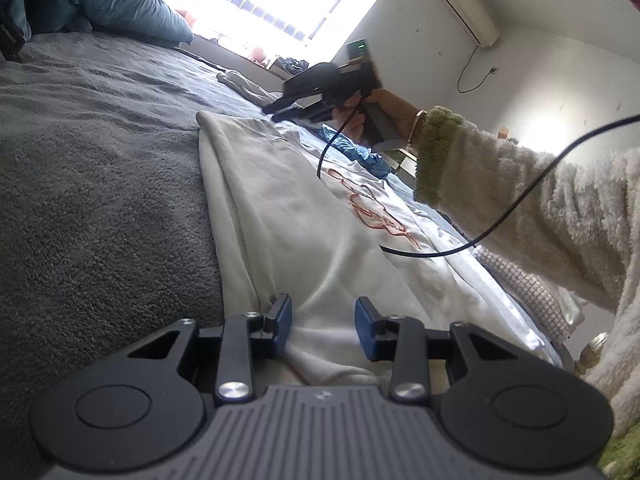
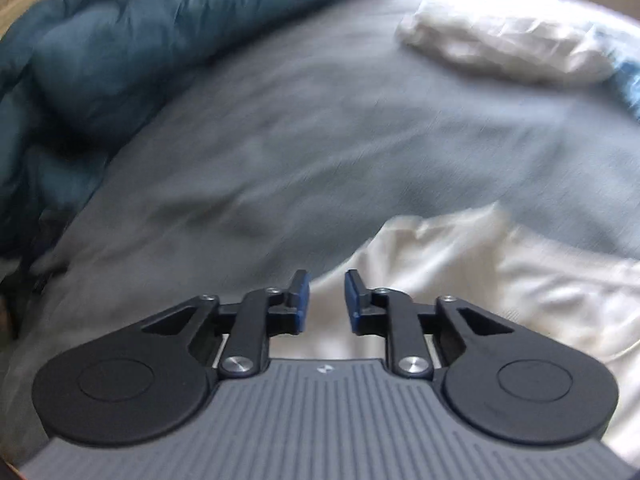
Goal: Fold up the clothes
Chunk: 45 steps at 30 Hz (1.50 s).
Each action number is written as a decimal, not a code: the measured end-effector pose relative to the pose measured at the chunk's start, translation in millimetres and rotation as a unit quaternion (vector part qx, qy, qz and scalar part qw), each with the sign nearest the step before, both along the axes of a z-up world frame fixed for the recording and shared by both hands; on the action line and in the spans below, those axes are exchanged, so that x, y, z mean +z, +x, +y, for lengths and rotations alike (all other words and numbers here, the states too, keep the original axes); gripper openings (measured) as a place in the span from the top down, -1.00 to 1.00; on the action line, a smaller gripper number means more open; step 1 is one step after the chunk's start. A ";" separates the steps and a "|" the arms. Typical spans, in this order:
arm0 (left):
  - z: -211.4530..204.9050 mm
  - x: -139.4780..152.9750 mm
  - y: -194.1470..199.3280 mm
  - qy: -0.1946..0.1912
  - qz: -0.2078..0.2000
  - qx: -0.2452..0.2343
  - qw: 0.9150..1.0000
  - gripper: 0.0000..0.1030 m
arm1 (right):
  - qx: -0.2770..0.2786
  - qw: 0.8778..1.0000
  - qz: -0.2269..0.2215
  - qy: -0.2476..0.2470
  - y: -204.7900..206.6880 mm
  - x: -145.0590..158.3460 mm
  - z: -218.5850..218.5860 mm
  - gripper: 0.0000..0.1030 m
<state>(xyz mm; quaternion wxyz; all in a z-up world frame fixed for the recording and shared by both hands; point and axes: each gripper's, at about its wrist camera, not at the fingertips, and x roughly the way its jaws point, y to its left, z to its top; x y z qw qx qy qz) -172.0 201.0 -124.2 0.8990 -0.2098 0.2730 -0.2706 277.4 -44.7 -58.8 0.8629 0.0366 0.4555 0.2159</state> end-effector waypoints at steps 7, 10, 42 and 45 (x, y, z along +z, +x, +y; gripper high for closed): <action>-0.7 0.6 -1.5 -0.003 0.000 0.000 1.000 0.29 | -0.103 0.973 -0.126 -0.161 -5.0 11.2 1.1 0.40; 2.9 -0.4 0.8 -0.013 0.003 -0.003 1.000 0.29 | -0.065 0.973 -0.153 -0.159 -43.3 47.0 -5.0 0.40; -50.5 29.4 -23.0 0.133 -0.020 0.034 0.990 0.10 | 0.147 0.987 -0.061 -0.021 -365.2 -7.8 5.6 0.36; -47.3 41.5 -26.1 0.145 -0.013 0.040 0.989 0.08 | 0.131 0.989 -0.065 -0.002 -369.9 -11.2 -4.7 0.36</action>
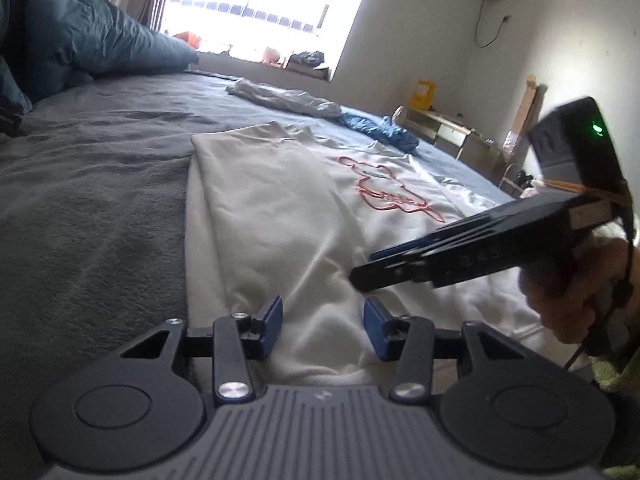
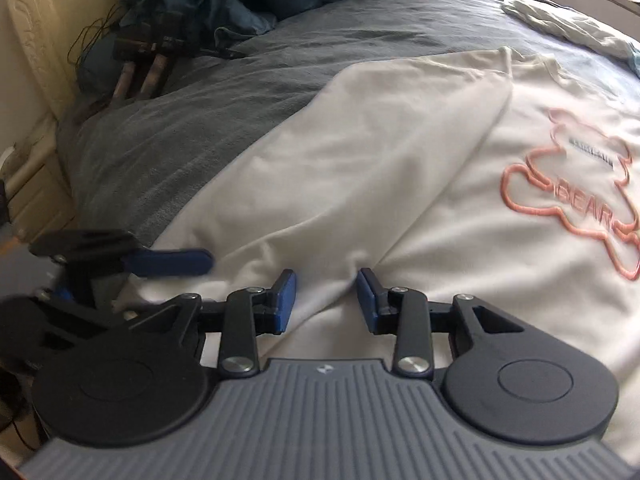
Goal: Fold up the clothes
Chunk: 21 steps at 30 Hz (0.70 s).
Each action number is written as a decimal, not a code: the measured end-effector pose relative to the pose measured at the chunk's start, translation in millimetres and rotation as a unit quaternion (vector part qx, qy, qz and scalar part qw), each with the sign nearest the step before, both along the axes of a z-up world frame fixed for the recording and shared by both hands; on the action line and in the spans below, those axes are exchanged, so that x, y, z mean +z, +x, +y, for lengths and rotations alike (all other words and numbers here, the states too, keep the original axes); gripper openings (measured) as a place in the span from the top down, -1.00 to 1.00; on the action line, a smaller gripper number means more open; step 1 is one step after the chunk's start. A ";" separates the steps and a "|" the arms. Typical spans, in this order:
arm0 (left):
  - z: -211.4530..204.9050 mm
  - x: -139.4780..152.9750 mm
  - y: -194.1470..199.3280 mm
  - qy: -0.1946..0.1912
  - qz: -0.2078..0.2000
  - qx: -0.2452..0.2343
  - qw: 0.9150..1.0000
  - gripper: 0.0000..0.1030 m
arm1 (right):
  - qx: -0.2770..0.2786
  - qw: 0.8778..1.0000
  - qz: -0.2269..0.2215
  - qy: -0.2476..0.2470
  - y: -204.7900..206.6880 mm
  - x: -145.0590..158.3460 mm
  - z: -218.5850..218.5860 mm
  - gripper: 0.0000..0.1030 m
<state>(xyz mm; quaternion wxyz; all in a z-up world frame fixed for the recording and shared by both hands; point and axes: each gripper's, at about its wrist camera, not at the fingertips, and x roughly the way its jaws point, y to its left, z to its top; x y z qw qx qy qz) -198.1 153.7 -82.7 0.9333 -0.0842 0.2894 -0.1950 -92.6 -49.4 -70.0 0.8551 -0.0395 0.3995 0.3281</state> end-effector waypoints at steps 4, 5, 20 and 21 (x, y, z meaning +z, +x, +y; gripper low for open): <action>-1.9 20.8 5.4 0.011 -0.016 0.006 1.000 0.00 | -0.024 0.998 -0.031 0.039 -4.3 33.1 -34.1 0.35; -3.0 24.9 10.4 0.012 -0.018 0.007 1.000 0.00 | -0.035 0.998 -0.042 0.038 -4.8 39.5 -46.8 0.34; -54.5 4.8 59.6 0.089 0.032 0.002 0.996 -0.05 | -0.236 0.971 -0.020 0.034 -31.2 -31.9 -224.1 0.34; -55.0 6.8 59.5 0.090 0.036 0.004 0.995 -0.05 | -0.231 0.972 -0.028 0.031 -32.7 -30.6 -223.7 0.34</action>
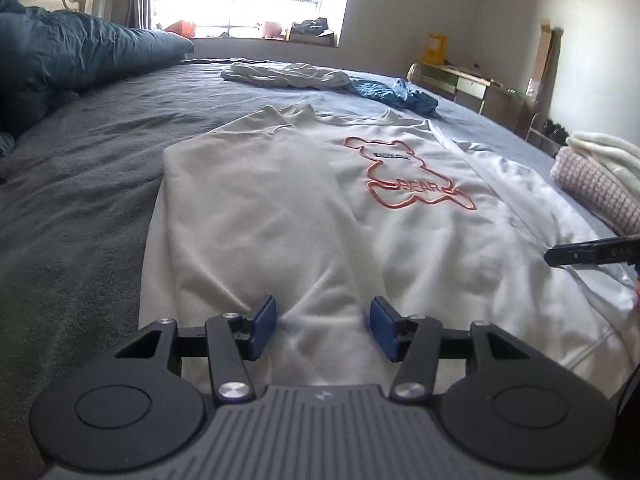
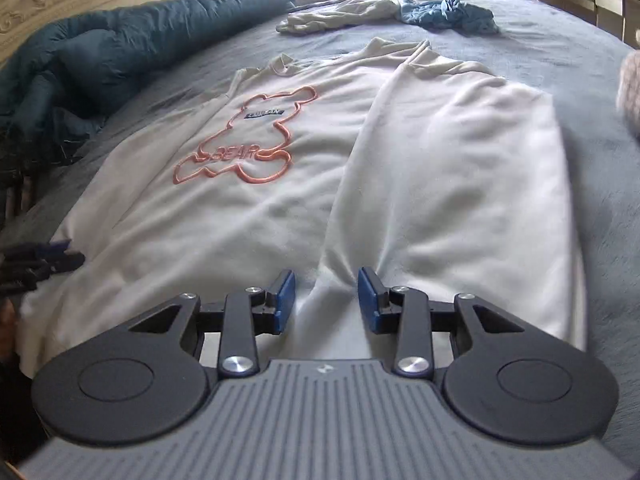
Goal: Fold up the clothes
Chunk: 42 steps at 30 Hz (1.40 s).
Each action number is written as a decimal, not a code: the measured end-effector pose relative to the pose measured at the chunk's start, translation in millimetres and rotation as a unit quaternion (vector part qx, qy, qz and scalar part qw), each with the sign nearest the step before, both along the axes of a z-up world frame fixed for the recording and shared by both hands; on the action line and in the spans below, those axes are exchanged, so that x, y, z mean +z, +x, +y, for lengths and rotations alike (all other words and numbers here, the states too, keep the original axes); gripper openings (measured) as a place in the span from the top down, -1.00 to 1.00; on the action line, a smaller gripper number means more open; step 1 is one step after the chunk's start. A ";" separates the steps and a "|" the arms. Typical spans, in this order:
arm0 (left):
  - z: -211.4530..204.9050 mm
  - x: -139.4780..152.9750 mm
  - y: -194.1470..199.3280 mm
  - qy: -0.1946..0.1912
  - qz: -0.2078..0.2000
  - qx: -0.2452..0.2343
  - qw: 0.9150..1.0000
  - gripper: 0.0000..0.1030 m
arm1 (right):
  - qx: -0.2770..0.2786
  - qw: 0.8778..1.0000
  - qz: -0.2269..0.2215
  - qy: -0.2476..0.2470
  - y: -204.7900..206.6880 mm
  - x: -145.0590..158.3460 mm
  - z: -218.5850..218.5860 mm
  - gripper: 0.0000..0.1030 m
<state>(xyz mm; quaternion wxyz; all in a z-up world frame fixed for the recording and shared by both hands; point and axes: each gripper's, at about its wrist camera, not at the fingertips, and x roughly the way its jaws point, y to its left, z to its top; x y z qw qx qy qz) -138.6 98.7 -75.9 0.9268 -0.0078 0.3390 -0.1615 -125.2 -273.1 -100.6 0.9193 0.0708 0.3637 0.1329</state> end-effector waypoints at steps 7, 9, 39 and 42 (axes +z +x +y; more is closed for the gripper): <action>-5.0 36.6 19.7 0.019 -0.007 0.004 1.000 -0.06 | 0.031 0.999 -0.023 0.008 12.5 37.7 -7.8 0.31; -11.4 46.5 35.0 0.026 -0.011 0.003 1.000 -0.06 | 0.028 0.999 -0.035 -0.001 22.9 47.5 -12.2 0.29; -88.6 -10.0 232.6 0.091 0.013 0.074 0.993 -0.65 | -0.004 0.998 -0.051 -0.019 186.2 -1.7 -20.1 0.20; -88.7 -11.0 231.8 0.089 0.010 0.079 0.993 -0.66 | -0.006 0.998 -0.056 -0.019 185.2 -2.7 -19.2 0.20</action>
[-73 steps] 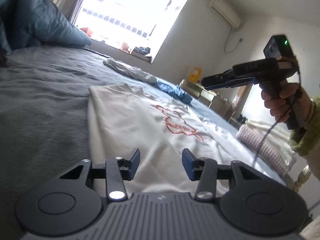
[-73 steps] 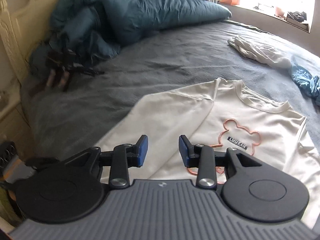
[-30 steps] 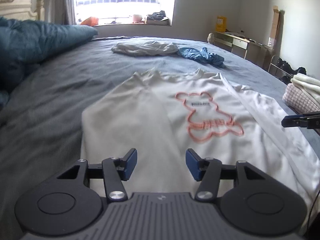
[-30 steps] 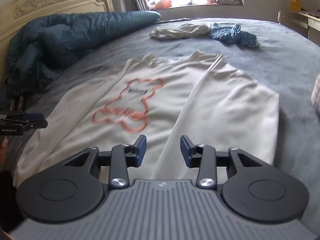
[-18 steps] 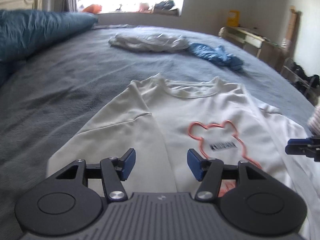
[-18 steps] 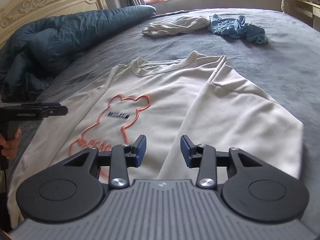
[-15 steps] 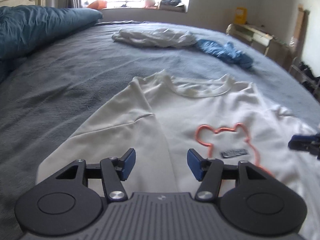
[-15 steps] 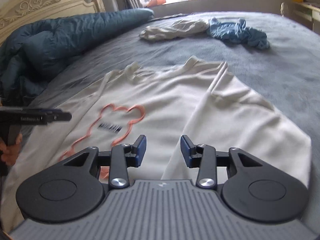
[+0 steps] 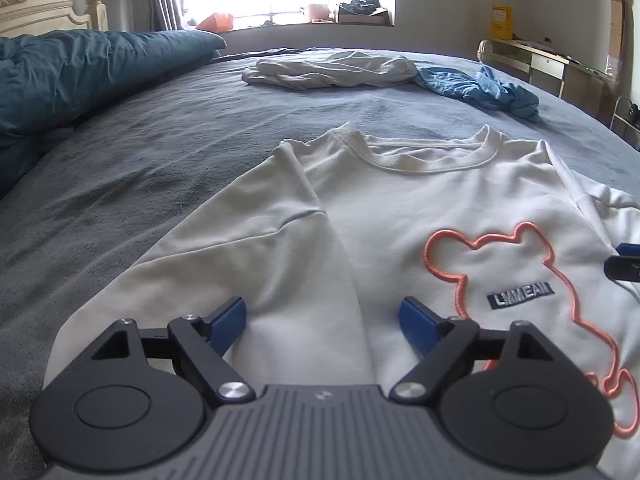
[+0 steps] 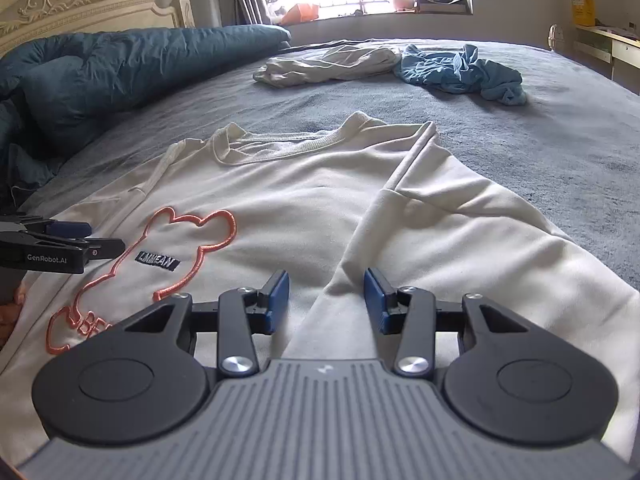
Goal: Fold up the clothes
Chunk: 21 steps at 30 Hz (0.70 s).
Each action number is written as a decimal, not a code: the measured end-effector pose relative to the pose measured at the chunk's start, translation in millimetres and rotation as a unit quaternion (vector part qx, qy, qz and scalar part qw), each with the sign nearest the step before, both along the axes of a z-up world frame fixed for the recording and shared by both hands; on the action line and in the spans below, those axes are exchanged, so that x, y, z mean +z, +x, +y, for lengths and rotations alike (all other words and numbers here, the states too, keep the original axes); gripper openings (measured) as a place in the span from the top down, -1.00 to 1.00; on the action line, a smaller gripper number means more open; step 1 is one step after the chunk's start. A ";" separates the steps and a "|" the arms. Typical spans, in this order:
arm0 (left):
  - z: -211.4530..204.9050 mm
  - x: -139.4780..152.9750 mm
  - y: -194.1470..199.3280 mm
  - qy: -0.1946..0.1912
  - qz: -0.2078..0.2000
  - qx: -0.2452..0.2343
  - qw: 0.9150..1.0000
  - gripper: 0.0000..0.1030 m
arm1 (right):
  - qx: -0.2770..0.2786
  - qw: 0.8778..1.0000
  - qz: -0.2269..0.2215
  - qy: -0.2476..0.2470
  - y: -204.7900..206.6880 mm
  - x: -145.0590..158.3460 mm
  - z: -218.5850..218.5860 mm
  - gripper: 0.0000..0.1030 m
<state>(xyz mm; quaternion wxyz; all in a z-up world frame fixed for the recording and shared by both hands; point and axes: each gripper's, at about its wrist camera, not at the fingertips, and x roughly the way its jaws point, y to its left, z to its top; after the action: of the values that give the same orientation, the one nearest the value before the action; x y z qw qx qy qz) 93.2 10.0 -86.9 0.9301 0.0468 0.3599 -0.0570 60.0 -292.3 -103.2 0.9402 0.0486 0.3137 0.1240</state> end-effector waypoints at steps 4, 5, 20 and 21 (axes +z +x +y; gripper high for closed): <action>-0.6 -0.2 1.3 0.001 0.001 0.001 1.000 -0.67 | 0.000 1.000 -0.001 -0.001 -0.2 -0.7 0.6 0.20; -0.6 -0.3 1.6 0.002 0.001 0.001 1.000 -0.67 | 0.000 1.000 -0.001 -0.001 -0.2 -0.7 0.6 0.19; -1.7 -1.9 3.5 0.011 0.001 0.005 1.000 -0.75 | 0.009 1.000 -0.007 -0.012 -1.5 -2.5 4.5 0.05; -1.0 -1.3 3.9 0.010 0.003 0.004 1.000 -0.75 | 0.010 1.000 -0.007 -0.015 -1.5 -2.6 5.3 0.04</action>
<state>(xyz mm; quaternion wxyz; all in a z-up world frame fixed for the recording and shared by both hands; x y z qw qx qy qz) 97.2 9.0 -88.2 0.9288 0.0543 0.3633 -0.0495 58.5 -286.9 -105.8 0.9417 0.0309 0.3092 0.1292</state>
